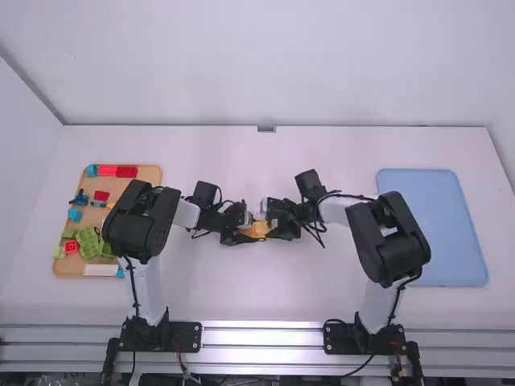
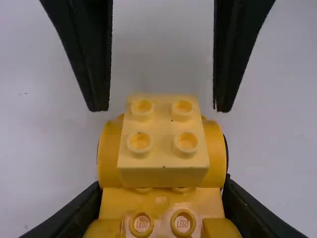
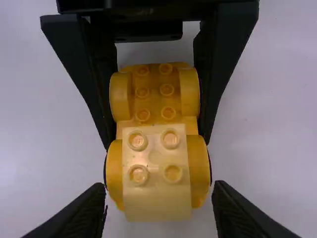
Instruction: Assemble lego blocks to make yellow taxi
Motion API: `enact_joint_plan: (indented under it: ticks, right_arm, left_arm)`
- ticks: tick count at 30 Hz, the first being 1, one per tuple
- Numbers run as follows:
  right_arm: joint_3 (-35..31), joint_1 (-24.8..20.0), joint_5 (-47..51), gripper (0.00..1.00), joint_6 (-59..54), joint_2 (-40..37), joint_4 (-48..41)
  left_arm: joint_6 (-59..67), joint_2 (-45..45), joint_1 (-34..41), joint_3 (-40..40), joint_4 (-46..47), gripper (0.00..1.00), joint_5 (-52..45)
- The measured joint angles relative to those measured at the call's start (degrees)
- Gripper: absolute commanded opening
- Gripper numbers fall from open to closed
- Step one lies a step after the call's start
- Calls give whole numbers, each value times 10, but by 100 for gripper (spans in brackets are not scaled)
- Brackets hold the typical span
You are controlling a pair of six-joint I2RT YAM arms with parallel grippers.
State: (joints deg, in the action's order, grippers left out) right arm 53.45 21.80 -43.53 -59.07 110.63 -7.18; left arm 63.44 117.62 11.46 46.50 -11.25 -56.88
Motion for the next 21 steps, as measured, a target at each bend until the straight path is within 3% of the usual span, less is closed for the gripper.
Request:
enact_joint_plan:
  ticks: [4, 6, 8, 13, 21]
  right_arm:
    - [0, -29, -52, 53, -37, -13, -42]
    - [0, -38, -75, 37, -58, -20, -52]
    - [0, -47, -101, 1, -75, -27, -47]
    - [1, -33, -98, 0, -88, -29, -44]
    - [1, 33, -2, 0, -47, -28, -8]
  left_arm:
    - [0, 0, 0, 0, 0, 40, 0]
    - [0, 0, 0, 0, 0, 40, 0]
    - [0, 0, 0, 0, 0, 40, 0]
    - [0, 0, 0, 0, 0, 40, 0]
    - [0, 0, 0, 0, 0, 39, 0]
